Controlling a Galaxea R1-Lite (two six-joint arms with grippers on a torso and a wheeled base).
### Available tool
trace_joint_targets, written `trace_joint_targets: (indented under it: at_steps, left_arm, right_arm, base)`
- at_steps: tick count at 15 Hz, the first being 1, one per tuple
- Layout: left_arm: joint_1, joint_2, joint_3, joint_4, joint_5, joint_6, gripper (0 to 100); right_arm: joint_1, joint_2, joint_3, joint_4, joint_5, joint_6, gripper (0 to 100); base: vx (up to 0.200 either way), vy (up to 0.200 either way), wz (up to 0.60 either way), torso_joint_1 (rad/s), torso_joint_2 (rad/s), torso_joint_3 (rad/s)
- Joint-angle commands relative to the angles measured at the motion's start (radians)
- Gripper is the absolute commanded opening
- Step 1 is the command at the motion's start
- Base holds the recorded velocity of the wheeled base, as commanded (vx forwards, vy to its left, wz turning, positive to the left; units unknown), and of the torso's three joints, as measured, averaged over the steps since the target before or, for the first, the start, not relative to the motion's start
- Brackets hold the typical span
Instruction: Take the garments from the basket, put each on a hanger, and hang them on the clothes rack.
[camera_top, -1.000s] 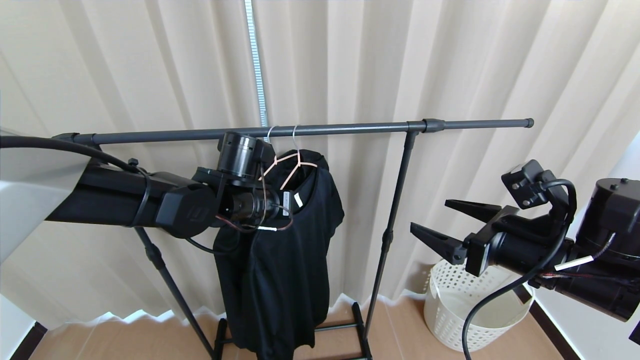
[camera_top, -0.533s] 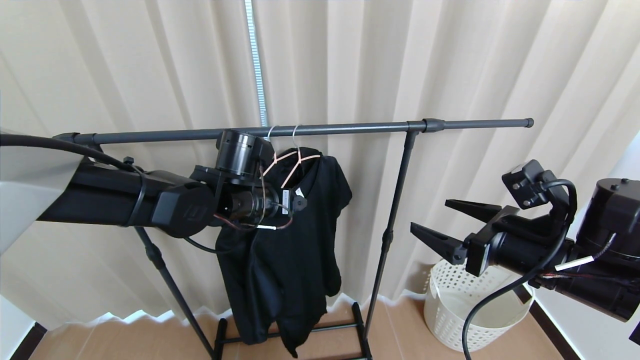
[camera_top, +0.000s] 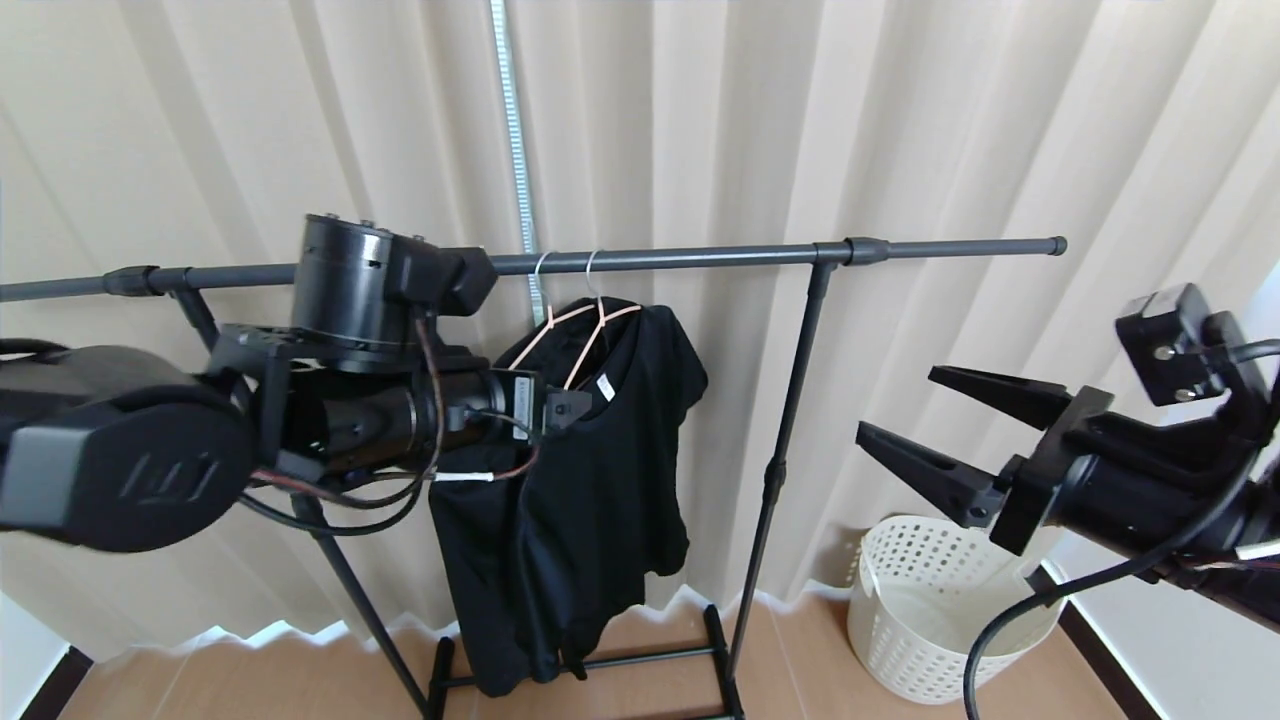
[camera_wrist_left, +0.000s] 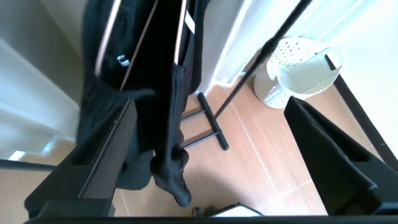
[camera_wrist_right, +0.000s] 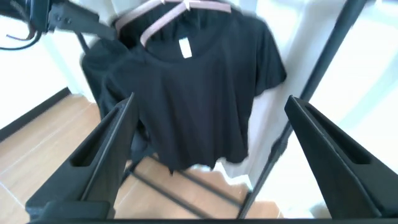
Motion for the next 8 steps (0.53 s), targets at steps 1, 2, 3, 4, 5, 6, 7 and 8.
trace_joint_targets:
  at_steps: [1, 2, 3, 4, 5, 6, 7, 8]
  left_arm:
    - [-0.001, -0.281, 0.242, -0.087, 0.003, 0.058, 100]
    - [0.022, -0.419, 0.382, -0.134, -0.004, 0.118, 100]
    - [0.059, -0.548, 0.511, -0.156, -0.005, 0.195, 100]
    - [0.095, -0.663, 0.626, -0.156, -0.005, 0.253, 100]
    - [0.115, -0.783, 0.727, -0.151, -0.005, 0.267, 100]
    - [0.117, -0.896, 0.824, -0.138, -0.004, 0.269, 100]
    - [0.117, -0.896, 0.824, -0.138, -0.004, 0.269, 100]
    - [0.117, -1.085, 0.962, -0.079, -0.005, 0.269, 100]
  right_arm:
    - [0.031, -0.155, 0.009, 0.043, -0.003, -0.086, 100]
    - [0.031, -0.222, 0.029, 0.109, -0.009, -0.133, 100]
    - [0.033, -0.305, 0.052, 0.197, -0.018, -0.164, 100]
    - [0.033, -0.397, 0.079, 0.302, -0.031, -0.173, 100]
    - [0.033, -0.498, 0.102, 0.411, -0.04, -0.173, 100]
    - [0.033, -0.6, 0.126, 0.523, -0.04, -0.173, 100]
    - [0.033, -0.6, 0.126, 0.523, -0.04, -0.173, 100]
    - [0.03, -0.781, 0.163, 0.726, -0.047, -0.173, 100]
  base:
    - [0.0, 0.0, 0.0, 0.0, 0.0, 0.0]
    - [0.0, 0.0, 0.0, 0.0, 0.0, 0.0]
    - [0.0, 0.0, 0.0, 0.0, 0.0, 0.0]
    - [0.0, 0.0, 0.0, 0.0, 0.0, 0.0]
    - [0.0, 0.0, 0.0, 0.0, 0.0, 0.0]
    - [0.0, 0.0, 0.0, 0.0, 0.0, 0.0]
    - [0.0, 0.0, 0.0, 0.0, 0.0, 0.0]
    - [0.0, 0.0, 0.0, 0.0, 0.0, 0.0]
